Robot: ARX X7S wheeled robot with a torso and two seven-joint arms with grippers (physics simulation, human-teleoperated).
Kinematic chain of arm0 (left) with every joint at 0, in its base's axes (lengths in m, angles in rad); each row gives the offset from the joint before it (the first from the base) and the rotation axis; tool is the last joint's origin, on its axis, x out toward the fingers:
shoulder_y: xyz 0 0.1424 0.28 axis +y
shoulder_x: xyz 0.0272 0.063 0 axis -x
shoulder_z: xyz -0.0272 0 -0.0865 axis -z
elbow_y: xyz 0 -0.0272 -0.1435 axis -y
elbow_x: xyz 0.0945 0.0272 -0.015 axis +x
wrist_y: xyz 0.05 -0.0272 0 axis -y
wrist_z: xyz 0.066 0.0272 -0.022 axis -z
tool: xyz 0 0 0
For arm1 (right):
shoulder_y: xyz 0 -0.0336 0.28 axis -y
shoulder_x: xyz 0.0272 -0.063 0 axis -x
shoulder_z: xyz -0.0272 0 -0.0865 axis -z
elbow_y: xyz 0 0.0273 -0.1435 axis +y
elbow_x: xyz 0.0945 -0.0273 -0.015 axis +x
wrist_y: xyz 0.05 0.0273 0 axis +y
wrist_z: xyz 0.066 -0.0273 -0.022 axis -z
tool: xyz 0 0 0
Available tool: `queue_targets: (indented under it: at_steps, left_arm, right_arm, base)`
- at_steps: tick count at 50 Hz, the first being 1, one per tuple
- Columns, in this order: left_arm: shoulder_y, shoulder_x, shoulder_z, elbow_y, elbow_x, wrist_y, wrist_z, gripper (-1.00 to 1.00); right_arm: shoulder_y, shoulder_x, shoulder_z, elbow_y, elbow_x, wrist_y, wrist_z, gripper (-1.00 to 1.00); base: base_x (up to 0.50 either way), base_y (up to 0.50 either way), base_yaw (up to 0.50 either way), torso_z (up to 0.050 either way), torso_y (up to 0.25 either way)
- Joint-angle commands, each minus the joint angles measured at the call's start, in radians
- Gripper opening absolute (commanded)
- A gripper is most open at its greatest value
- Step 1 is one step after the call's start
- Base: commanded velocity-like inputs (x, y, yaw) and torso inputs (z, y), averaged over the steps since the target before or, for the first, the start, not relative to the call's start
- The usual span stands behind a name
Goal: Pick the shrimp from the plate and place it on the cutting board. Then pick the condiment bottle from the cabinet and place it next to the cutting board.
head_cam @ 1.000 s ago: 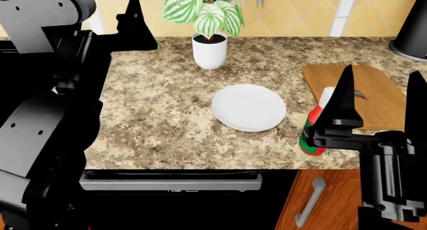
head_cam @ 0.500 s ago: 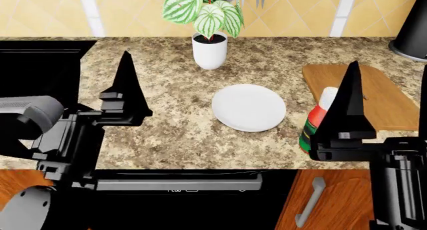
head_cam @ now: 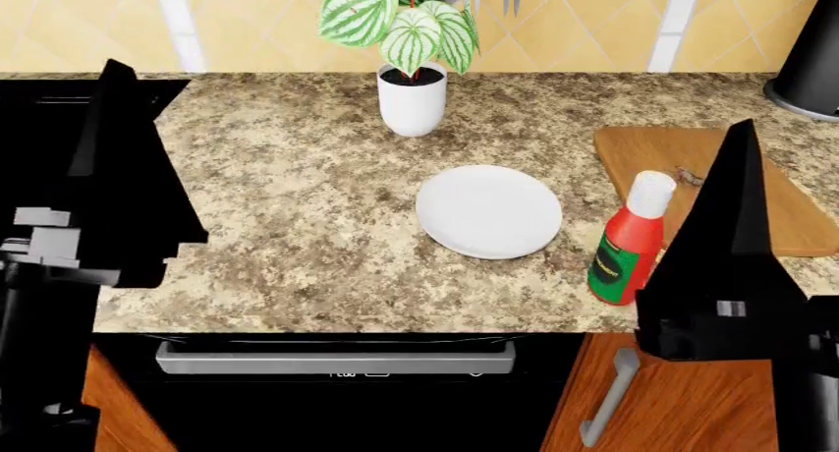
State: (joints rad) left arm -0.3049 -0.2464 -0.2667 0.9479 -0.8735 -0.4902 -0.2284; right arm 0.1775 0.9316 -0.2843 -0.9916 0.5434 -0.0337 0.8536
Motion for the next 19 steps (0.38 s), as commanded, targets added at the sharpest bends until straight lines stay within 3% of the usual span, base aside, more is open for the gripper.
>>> queue_targets:
  at_steps: [1,6,12,19]
  left_arm:
    - [0.010,-0.033,-0.041,0.076,-0.054,0.010,-0.054,1.00]
    - [0.013,-0.039,-0.033,0.073,-0.052,0.020,-0.058,1.00]
    - [0.017,-0.049,-0.030,0.079,-0.067,0.031,-0.074,1.00]
    - [0.030,-0.095,-0.030,0.096,-0.124,0.079,-0.111,1.00]
  right_arm:
    - [-0.021,0.053,0.008,-0.053,-0.003,-0.038,0.050,1.00]
    - [0.023,0.157,-0.092,-0.055,-0.029,-0.131,0.151,1.00]
    - [0.189,0.356,-0.363,-0.055,-0.119,-0.290,0.366,1.00]
    - [0.390,0.461,-0.622,-0.055,-0.191,-0.383,0.498,1.00]
  base:
    - [0.00,0.00,0.00,0.000,0.000]
    - [0.00,0.00,0.00,0.000,0.000]
    - [0.00,0.00,0.00,0.000,0.000]
    - [0.00,0.00,0.00,0.000,0.000]
